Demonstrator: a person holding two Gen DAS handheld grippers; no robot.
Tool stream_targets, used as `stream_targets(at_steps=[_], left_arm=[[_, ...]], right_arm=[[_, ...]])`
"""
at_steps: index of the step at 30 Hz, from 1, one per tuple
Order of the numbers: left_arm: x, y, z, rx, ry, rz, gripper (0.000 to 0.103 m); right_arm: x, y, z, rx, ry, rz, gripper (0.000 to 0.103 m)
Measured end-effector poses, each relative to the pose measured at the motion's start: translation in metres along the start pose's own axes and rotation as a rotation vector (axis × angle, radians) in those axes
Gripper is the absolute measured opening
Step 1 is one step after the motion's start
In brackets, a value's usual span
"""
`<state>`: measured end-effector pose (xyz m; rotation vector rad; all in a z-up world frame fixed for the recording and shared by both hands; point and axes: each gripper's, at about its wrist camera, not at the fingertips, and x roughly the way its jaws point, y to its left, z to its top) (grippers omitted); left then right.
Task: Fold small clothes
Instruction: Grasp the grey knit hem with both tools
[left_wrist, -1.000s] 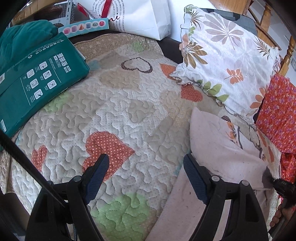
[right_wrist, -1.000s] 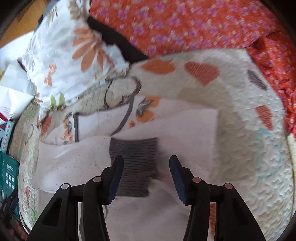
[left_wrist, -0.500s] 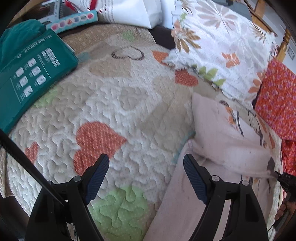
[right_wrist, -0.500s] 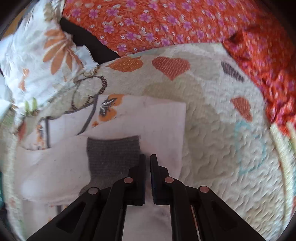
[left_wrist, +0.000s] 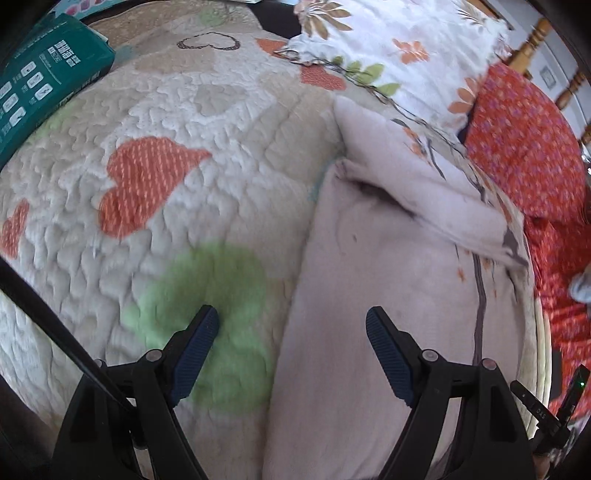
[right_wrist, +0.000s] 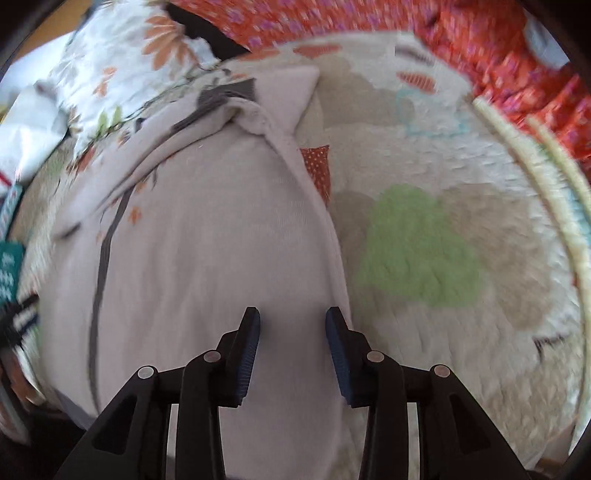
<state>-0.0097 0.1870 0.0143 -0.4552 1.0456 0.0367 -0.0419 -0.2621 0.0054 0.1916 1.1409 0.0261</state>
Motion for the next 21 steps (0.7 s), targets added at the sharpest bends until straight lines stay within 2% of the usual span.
stream_targets(at_steps=[4, 7, 9, 12, 15, 18, 21], left_arm=[[-0.011, 0.004, -0.022, 0.014, -0.009, -0.025, 0.081], [-0.024, 0.019, -0.033, -0.069, -0.008, -0.089, 0.081], [-0.028, 0.031, -0.035, -0.128, -0.014, -0.122, 0.081], [-0.029, 0.038, -0.039, -0.171, -0.007, -0.153, 0.081], [-0.027, 0.030, -0.046, -0.147, 0.016, -0.204, 0.081], [-0.023, 0.023, -0.060, -0.124, 0.035, -0.242, 0.079], [-0.021, 0.014, -0.076, -0.085, 0.064, -0.256, 0.069]], right_arm=[[-0.017, -0.011, -0.030, 0.060, -0.024, 0.075, 0.040], [-0.037, -0.026, -0.042, 0.144, -0.113, 0.172, 0.040], [-0.045, -0.033, -0.045, 0.174, -0.158, 0.178, 0.045], [-0.035, -0.041, -0.046, 0.207, -0.127, 0.213, 0.050], [-0.011, -0.053, -0.052, 0.303, -0.051, 0.396, 0.051], [-0.007, -0.056, -0.058, 0.358, -0.053, 0.477, 0.051], [0.000, -0.059, -0.065, 0.414, -0.024, 0.594, 0.051]])
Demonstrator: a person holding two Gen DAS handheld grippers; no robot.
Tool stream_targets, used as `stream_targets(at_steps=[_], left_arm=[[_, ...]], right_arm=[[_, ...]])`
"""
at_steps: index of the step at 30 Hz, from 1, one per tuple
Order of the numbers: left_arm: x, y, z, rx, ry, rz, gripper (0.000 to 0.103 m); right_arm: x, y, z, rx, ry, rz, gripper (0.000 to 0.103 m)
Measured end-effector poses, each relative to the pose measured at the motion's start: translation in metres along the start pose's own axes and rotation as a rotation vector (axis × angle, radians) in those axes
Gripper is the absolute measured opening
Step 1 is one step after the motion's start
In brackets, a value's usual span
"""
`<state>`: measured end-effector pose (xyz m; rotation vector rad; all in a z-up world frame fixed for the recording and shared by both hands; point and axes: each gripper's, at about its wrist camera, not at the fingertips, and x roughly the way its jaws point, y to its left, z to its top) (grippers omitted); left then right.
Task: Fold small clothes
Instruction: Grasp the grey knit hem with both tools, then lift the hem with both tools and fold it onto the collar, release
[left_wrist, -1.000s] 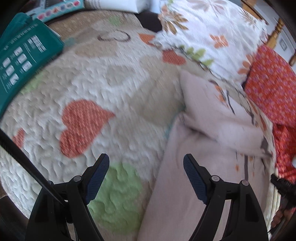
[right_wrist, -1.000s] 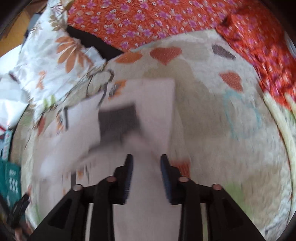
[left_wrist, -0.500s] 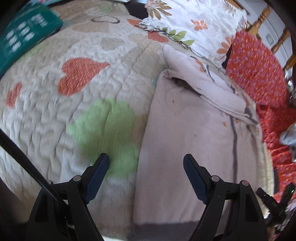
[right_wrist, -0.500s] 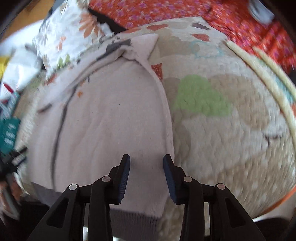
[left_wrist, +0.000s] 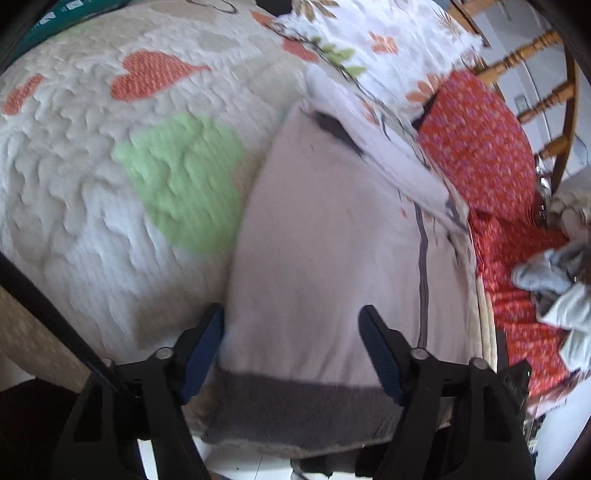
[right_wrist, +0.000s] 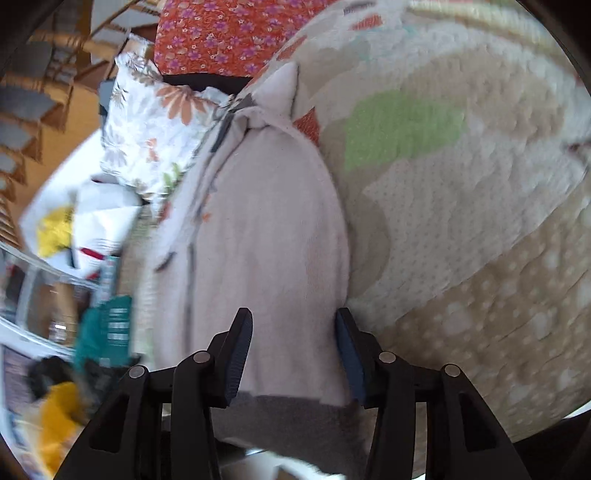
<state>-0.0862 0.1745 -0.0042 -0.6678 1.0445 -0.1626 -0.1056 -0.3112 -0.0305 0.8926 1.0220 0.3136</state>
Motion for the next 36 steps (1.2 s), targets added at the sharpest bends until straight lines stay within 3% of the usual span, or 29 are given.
stream_targets(at_steps=[5, 7, 15, 22, 25, 27, 32, 36], left_arm=[[0.001, 0.006, -0.024, -0.039, 0.036, -0.033, 0.053], [-0.001, 0.007, -0.032, -0.049, 0.036, -0.037, 0.051], [0.011, 0.007, -0.059, -0.074, 0.108, -0.054, 0.051], [0.013, 0.002, -0.057, -0.083, 0.091, -0.026, 0.051], [0.012, 0.002, -0.055, -0.078, 0.088, 0.053, 0.022], [0.005, 0.004, -0.051, -0.090, 0.069, 0.052, 0.009], [-0.032, -0.012, -0.047, -0.038, -0.039, 0.046, 0.006], [-0.061, -0.027, -0.068, 0.034, -0.062, 0.022, 0.003]], right_arm=[[0.000, -0.004, -0.010, 0.020, 0.023, 0.044, 0.051], [-0.002, -0.010, -0.011, 0.019, 0.044, 0.058, 0.051], [-0.001, -0.009, -0.031, 0.004, 0.084, 0.068, 0.051], [-0.001, -0.001, -0.051, -0.055, 0.088, 0.007, 0.049], [0.000, 0.010, -0.057, -0.137, 0.073, -0.103, 0.035], [0.002, 0.018, -0.059, -0.199, 0.070, -0.199, 0.012], [-0.014, 0.021, -0.052, -0.178, 0.062, -0.142, 0.005], [-0.042, 0.021, -0.058, -0.188, 0.063, -0.084, 0.005]])
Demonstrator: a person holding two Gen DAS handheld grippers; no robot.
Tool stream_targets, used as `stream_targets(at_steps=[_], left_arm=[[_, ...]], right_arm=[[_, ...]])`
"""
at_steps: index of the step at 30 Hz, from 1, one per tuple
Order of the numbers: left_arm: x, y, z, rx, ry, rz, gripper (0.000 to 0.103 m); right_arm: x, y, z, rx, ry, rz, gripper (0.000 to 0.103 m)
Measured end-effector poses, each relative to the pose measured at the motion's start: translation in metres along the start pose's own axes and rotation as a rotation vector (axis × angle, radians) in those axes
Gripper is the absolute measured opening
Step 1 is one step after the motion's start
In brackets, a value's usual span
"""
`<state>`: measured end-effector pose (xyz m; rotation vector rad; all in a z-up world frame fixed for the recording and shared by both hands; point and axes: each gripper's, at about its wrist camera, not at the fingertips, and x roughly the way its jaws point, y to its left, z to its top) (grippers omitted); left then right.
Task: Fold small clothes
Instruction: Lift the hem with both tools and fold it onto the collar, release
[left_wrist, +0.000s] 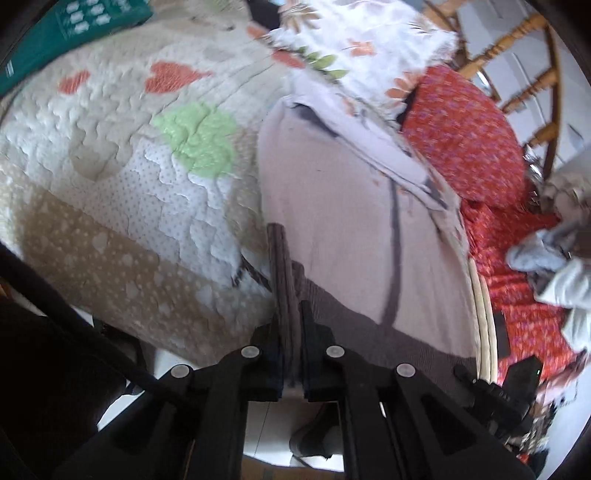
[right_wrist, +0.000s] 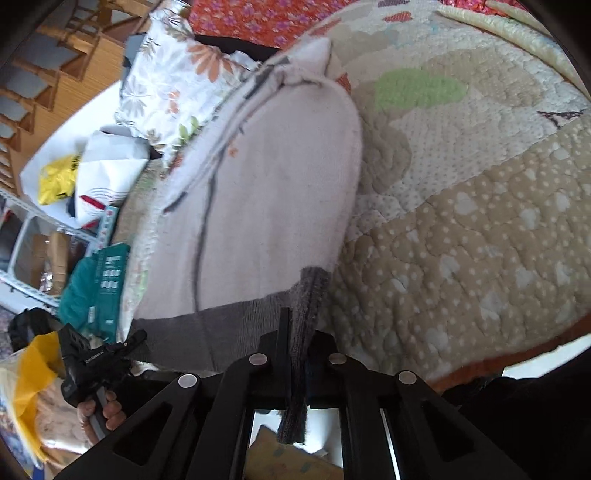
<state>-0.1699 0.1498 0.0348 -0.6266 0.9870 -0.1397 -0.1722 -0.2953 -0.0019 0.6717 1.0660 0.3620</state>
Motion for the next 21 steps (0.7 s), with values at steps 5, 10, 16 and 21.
stream_targets(at_steps=[5, 10, 16, 21], left_arm=[[-0.020, -0.003, -0.025, 0.005, -0.014, -0.024, 0.003], [-0.020, 0.012, -0.024, -0.041, -0.015, -0.016, 0.003], [-0.028, 0.009, 0.009, -0.070, -0.055, -0.037, 0.003], [-0.010, -0.015, 0.081, -0.050, -0.116, -0.014, 0.003]], right_arm=[[-0.027, 0.001, -0.026, -0.029, 0.020, 0.026, 0.004], [-0.019, 0.002, -0.040, -0.024, 0.060, 0.020, 0.004], [-0.022, 0.023, -0.019, -0.056, 0.048, 0.030, 0.004], [-0.015, 0.056, 0.048, -0.096, 0.001, 0.055, 0.005]])
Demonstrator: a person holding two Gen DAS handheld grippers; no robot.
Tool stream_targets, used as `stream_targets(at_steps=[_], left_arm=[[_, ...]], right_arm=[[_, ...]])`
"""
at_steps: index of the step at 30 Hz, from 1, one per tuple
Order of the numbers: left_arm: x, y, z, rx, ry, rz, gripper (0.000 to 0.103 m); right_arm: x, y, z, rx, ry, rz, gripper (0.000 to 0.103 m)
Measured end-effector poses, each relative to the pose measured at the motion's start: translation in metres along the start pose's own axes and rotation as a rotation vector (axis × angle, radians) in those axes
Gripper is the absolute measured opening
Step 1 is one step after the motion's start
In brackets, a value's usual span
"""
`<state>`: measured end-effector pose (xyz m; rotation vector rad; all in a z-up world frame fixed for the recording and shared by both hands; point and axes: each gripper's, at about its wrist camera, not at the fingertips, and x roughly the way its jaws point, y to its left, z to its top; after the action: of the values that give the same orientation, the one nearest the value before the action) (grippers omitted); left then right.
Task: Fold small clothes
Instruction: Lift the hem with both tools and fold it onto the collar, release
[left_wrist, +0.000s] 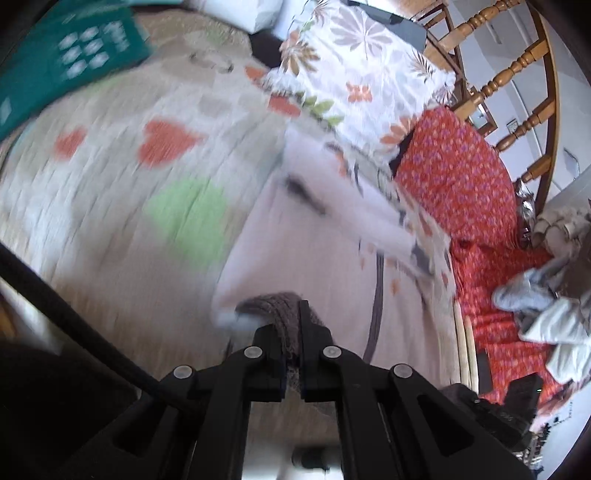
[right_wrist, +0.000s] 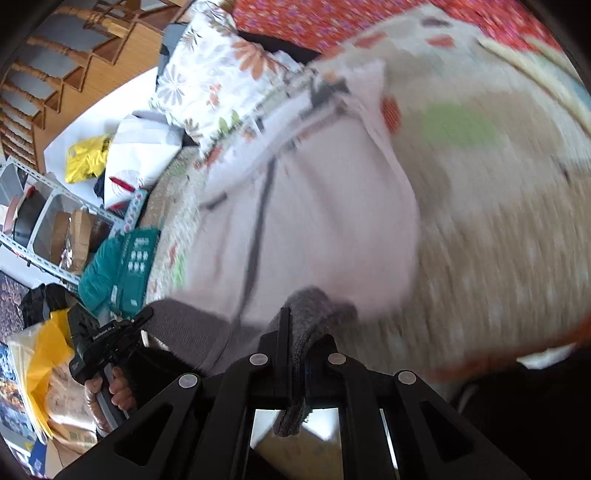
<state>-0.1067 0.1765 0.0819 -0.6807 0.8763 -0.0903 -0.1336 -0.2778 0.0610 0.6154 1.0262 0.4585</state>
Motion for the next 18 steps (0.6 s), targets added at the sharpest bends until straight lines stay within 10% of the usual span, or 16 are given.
stream_targets(at_steps=[7, 18], left_arm=[[0.086, -0.040, 0.106, 0.012, -0.023, 0.048, 0.003], [0.205, -0.058, 0.171, 0.010, 0.027, 0.072, 0.004]], right_arm=[[0.037, 0.018, 0.126, -0.020, -0.113, -0.013, 0.005], [0.116, -0.034, 0.234, 0.072, -0.084, -0.088, 0.005]])
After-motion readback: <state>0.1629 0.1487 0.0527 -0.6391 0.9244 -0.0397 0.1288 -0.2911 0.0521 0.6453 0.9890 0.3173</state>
